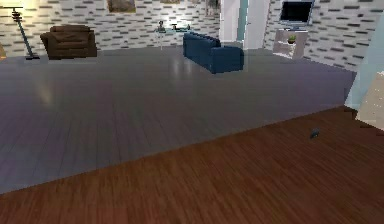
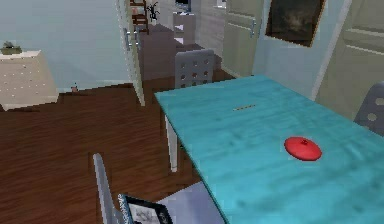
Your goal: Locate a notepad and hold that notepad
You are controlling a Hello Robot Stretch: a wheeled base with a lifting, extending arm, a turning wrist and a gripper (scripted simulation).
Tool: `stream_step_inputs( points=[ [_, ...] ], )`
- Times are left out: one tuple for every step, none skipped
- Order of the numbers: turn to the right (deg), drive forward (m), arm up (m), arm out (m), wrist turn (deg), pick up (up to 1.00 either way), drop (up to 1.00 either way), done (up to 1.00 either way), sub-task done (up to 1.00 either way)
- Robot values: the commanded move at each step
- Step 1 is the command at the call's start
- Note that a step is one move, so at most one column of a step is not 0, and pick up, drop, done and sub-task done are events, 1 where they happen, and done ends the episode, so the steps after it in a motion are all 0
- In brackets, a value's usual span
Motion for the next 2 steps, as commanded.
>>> stream_step_inputs(
  points=[
    [0.0, 0.00, 0.10, 0.00, 0.0, 0.00, 0.00, 0.00, 0.00],
    [0.0, 0.00, 0.00, 0.00, 0.0, 0.00, 0.00, 1.00, 0.00]
  ],
)
